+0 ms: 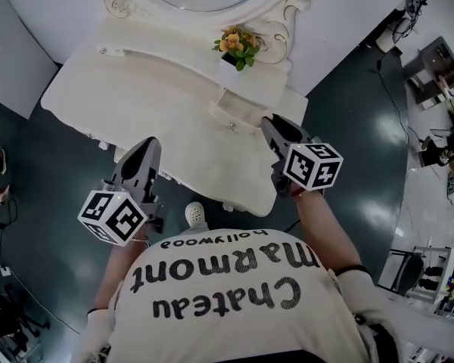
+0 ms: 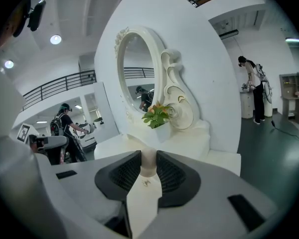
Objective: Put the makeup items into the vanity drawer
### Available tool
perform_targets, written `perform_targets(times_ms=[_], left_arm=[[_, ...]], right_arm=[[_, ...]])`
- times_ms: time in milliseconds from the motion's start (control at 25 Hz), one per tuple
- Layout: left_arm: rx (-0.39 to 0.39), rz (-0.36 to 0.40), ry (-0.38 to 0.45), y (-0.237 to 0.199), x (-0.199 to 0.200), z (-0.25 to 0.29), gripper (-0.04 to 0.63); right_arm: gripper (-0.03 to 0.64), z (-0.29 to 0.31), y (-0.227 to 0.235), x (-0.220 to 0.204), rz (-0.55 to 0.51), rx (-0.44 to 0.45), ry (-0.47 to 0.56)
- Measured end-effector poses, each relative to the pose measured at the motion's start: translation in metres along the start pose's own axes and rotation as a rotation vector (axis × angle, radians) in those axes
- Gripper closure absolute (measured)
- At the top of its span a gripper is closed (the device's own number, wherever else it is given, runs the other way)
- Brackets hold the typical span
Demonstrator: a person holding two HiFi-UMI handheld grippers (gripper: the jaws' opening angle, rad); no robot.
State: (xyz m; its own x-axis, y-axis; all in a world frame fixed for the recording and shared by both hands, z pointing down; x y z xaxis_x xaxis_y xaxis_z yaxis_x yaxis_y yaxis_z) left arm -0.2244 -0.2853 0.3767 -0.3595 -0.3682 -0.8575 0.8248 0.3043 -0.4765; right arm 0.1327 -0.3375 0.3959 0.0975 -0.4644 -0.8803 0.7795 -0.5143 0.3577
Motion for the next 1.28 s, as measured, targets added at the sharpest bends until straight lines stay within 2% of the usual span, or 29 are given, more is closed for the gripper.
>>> perform_targets(times_ms=[240,400,640,800,1120,1280], left_arm=[[0.034,-0.032,-0.013,-0.014,0.0,0.001,0.588],[0.047,-0.034,-0.004,-0.022,0.008,0.008,0.588],[0.04,-0.029,0.013,-0.039,0.024,0.028,0.588],[0.03,-0.019,0.001,-0.052,0.032,0.042,0.588],[0.033,-0.026,-0.035,-0.072,0.03,0.057,0.588],[0.037,-0.033,-0.037,-0.075,0.028,0.057,0.588]], right_arm=[[0.502,0.03,0.013,0.005,-0.071,0.009,-0.111],[0.502,0.043,0.016,0.008,-0.097,0.015,-0.138],[0.5,0.061,0.019,0.013,-0.187,0.033,-0.212],[0.5,0.073,0.024,0.019,-0.208,0.057,-0.256],[0.499,0.1,0.028,0.014,-0.293,0.125,-0.412],[0.499,0.107,0.028,0.007,-0.355,0.128,-0.481]])
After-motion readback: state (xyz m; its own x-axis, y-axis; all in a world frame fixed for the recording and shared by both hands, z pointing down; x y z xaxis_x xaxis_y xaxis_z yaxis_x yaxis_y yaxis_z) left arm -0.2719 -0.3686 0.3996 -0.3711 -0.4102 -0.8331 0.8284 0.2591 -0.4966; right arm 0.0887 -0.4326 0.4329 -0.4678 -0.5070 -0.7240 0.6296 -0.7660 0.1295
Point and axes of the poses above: the fingertips, and each gripper's own axes: z forward along the fingers, y to its right, x out of its top, the point moved 10 cm from there along -z, backward along the fingers, and after that the axes turned 11 degrees about x, right-handed, at the moved point
